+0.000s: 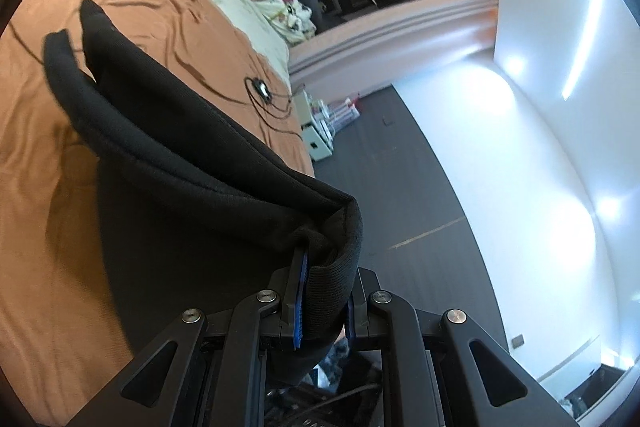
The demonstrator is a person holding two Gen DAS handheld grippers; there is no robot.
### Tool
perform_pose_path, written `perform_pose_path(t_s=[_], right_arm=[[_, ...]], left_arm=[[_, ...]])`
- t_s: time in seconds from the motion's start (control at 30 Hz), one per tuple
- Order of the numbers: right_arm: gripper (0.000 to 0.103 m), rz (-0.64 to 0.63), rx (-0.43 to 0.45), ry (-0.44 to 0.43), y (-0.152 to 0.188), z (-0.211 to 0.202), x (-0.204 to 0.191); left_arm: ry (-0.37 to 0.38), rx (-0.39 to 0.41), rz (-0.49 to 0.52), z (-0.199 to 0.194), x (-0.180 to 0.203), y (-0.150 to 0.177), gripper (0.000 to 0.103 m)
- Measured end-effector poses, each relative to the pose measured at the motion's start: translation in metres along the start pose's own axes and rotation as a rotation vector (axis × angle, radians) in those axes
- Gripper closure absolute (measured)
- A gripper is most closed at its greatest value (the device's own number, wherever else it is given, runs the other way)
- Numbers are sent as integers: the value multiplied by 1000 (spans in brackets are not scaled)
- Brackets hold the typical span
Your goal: Fold small clothes
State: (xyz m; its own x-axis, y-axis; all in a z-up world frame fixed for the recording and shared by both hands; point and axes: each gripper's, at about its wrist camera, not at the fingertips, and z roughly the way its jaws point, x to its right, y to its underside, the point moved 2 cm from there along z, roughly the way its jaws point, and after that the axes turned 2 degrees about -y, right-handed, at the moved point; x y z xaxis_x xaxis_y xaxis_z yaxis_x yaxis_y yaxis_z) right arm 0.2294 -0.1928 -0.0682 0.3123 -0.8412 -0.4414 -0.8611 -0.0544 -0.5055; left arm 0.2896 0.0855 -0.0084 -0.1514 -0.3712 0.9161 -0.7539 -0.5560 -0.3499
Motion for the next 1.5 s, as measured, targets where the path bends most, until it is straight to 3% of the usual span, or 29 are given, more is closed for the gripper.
perform_pose_path(t_s=[0.07, 0.13, 0.2, 0.67, 0.9, 1.33, 1.43, 1.5], right_arm=[[84, 16, 36, -10, -4, -15, 11], [51, 18, 75, -1, -7, -29, 21], [35, 17, 125, 30, -5, -41, 26], [35, 157, 174, 60, 25, -91, 94], [35, 203, 176, 97, 43, -119, 105], [35, 208, 147, 77, 57, -138, 117], [35, 207, 144, 67, 57, -138, 118], [35, 204, 141, 54, 56, -135, 119]], left_arm=[[1, -16, 10, 12, 6, 1, 88], [4, -35, 14, 24, 11, 4, 88], [8, -56, 22, 36, 18, 8, 88], [-35, -238, 75, 133, 36, 50, 88], [-77, -351, 84, 183, 29, 86, 88], [-152, -535, 122, 251, 23, 151, 87], [-169, -563, 103, 261, 17, 155, 70], [-152, -566, 83, 261, 15, 157, 40]])
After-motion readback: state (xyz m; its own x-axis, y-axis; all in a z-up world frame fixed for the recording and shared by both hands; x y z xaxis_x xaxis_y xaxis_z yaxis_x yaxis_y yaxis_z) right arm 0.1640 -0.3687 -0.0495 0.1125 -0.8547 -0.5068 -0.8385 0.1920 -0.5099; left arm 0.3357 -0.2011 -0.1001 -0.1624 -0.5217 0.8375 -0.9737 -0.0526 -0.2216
